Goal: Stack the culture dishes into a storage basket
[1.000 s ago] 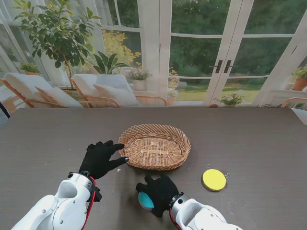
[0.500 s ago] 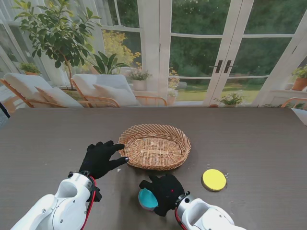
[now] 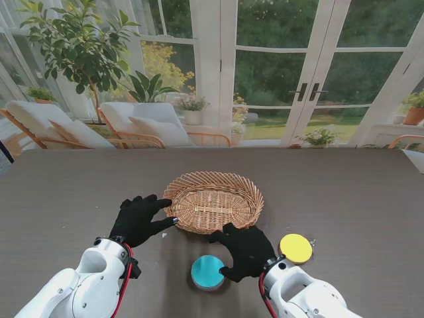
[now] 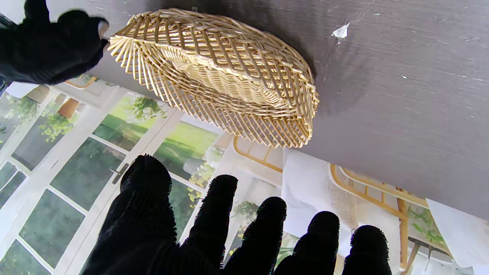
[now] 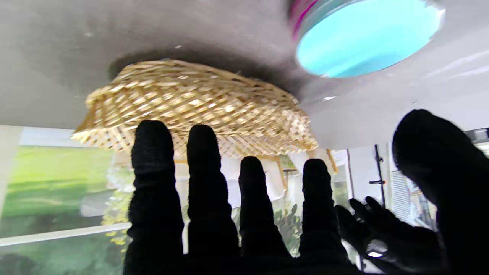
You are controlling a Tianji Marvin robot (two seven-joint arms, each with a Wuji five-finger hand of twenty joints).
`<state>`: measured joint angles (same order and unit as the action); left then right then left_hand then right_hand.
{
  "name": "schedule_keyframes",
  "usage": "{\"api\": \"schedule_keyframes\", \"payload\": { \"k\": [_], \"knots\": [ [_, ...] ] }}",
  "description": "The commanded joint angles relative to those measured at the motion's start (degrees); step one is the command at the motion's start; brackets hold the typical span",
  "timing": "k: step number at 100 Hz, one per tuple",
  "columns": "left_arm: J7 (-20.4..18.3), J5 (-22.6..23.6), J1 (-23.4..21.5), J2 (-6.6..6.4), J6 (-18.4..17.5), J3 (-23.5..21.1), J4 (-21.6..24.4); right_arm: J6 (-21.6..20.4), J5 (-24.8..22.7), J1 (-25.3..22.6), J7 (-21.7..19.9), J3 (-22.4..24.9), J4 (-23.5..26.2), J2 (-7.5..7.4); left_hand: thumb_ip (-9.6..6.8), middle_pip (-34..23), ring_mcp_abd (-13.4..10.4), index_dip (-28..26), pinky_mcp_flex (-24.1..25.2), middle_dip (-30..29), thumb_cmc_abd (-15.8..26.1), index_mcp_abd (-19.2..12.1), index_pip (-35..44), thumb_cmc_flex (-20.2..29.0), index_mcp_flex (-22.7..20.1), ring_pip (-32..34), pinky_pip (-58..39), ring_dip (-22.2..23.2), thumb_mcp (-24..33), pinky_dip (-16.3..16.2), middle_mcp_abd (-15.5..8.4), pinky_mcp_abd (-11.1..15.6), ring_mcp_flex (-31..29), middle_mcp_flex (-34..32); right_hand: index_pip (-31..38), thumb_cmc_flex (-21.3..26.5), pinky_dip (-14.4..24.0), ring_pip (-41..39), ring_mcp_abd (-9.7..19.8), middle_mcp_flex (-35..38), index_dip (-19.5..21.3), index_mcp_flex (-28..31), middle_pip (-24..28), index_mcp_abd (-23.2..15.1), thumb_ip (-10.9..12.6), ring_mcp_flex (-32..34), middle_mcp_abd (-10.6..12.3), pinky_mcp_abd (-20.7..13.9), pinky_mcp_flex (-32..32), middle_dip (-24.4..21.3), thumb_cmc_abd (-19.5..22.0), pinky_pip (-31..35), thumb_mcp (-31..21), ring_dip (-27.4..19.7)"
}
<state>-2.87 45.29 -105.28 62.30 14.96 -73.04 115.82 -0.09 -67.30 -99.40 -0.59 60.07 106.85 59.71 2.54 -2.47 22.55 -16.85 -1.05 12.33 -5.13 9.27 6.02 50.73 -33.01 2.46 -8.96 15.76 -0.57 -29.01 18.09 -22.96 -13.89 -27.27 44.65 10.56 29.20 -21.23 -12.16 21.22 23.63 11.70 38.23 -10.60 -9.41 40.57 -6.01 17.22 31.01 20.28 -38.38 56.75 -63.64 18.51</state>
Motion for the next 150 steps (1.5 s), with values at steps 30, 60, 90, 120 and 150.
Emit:
{"api": "schedule_keyframes", "payload": {
  "k": [30, 60, 90, 120, 150],
  "knots": [
    [-1.5, -0.5, -0.3, 0.05, 0.1, -0.1, 0.1, 3.0, -0.2, 2.0, -6.3, 7.9, 0.3, 0.11, -1.88, 0.0, 0.5, -0.2, 1.0, 0.6, 3.5, -0.3, 0.1, 0.9, -0.2, 0.6, 1.2, 0.4, -0.4, -0.8, 0.3, 1.1, -1.3, -1.1, -2.8, -1.4, -3.2, 4.5, -2.0, 0.8, -3.3, 0.1, -4.8, 0.9, 1.5, -4.6, -0.2, 1.6, -13.0, -2.6, 0.5, -4.6, 5.4, -2.0],
    [-2.0, -0.8, -0.3, 0.01, 0.7, -0.1, 0.4, 4.8, -2.4, 3.4, -9.1, 11.7, -2.5, -0.1, -1.89, 0.0, 0.5, -0.1, 1.0, 0.6, 3.5, -0.2, 0.0, 0.9, -0.1, 0.6, 1.2, 0.5, -0.4, -0.8, 0.4, 1.1, -1.3, -1.0, -4.1, -1.9, -4.6, 7.0, -3.1, -0.2, -4.6, -1.5, -6.7, 1.0, 1.2, -6.1, -1.0, 2.7, -14.4, -3.4, 0.1, -8.3, 6.7, -3.2],
    [-2.2, -0.9, -0.3, -0.01, 1.2, -0.1, 0.6, 6.1, -4.5, 5.3, -10.6, 13.4, -7.1, -0.43, -1.9, 0.0, 0.5, -0.1, 1.1, 0.6, 3.6, -0.2, 0.0, 1.0, 0.0, 0.6, 1.2, 0.4, -0.4, -0.8, 0.4, 1.1, -1.3, -1.0, -5.3, -2.0, -9.4, 12.1, -3.7, -0.5, -6.1, -1.8, -10.3, 1.5, 1.5, -9.2, -1.6, 3.8, -18.3, -4.9, 2.6, -18.9, 9.3, -6.5],
    [-2.2, -0.8, -0.6, -0.01, 1.2, -0.3, 0.7, 7.4, -4.9, 7.1, -13.3, 13.2, -11.2, -0.84, -1.9, 0.0, 0.5, -0.1, 1.1, 0.6, 3.6, -0.1, 0.0, 1.0, 0.0, 0.6, 1.2, 0.5, -0.4, -0.8, 0.4, 1.2, -1.3, -1.0, -6.6, 0.3, -10.1, 13.4, -4.2, 0.1, -11.5, -3.0, -15.9, 2.3, 3.3, -10.2, -3.5, 4.1, -17.5, -7.0, 9.4, -24.4, 21.2, -9.2],
    [-1.8, -0.8, -1.2, 0.06, 1.1, -0.6, 1.0, 8.9, -5.1, 5.8, -14.6, 13.8, -11.1, -0.86, -1.91, 0.0, 0.6, -0.1, 1.0, 0.6, 3.6, -0.2, 0.0, 1.0, 0.0, 0.6, 1.2, 0.5, -0.4, -0.9, 0.5, 1.1, -1.4, -1.0, -6.4, -1.4, 8.1, -11.3, -2.1, 4.1, -2.3, 1.1, -6.8, -3.0, 6.9, -0.6, -2.7, 2.7, -10.3, -3.0, 1.4, 1.4, 19.0, 9.3]
  ]
}}
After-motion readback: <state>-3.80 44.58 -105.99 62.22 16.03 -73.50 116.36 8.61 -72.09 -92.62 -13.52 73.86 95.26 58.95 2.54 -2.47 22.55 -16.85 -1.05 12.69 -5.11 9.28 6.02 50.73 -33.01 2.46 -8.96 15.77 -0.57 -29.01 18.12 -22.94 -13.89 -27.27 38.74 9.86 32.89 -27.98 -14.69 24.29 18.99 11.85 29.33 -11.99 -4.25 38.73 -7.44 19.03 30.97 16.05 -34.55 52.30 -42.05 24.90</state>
